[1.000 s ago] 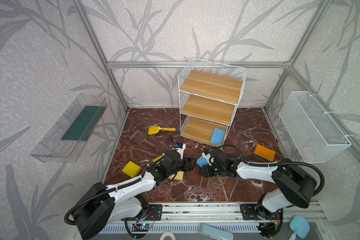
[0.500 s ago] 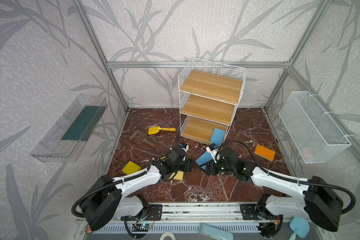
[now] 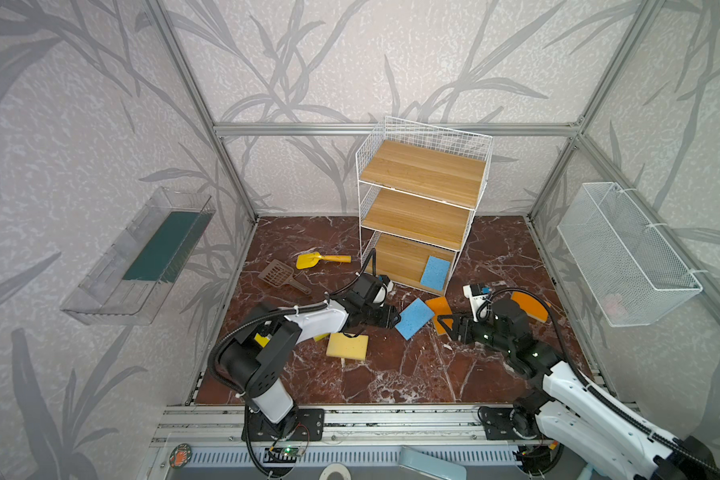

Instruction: Place and organize the cleaning sponges onto the shelf

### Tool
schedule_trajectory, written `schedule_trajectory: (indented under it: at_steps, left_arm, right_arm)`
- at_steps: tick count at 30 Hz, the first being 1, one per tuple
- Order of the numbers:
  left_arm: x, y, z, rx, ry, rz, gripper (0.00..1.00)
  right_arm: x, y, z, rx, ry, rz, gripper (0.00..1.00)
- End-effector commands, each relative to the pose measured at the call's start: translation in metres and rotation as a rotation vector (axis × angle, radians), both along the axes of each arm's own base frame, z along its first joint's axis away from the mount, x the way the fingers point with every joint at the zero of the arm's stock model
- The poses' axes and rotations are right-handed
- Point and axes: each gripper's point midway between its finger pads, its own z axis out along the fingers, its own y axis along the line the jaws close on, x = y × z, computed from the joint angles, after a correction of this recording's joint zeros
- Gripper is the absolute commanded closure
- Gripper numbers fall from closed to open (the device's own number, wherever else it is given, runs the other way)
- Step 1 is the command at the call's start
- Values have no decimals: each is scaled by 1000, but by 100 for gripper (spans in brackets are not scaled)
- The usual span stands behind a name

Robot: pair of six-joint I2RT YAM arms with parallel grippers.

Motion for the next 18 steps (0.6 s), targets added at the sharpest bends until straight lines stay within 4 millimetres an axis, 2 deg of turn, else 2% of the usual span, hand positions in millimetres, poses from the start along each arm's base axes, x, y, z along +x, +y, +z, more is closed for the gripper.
schedule_trajectory:
  at_steps: [1, 5, 11, 14, 18]
  left_arm:
    - [2, -14, 1, -73, 32, -68, 48]
    - [5, -16, -13, -32, 67, -76, 52]
    - [-2, -8, -21, 12, 83, -74, 57]
    - [-7, -6, -22, 65, 79, -92, 63]
    - [-11, -6, -20, 133, 59, -112, 77]
  right_arm:
    - [-5, 2, 6, 6, -10, 46, 33]
    - [-5, 4, 10, 19, -17, 55, 33]
    - [-3, 5, 12, 38, -27, 50, 33]
    - [0, 5, 12, 45, -34, 43, 33]
    - [1, 4, 12, 47, -44, 29, 33]
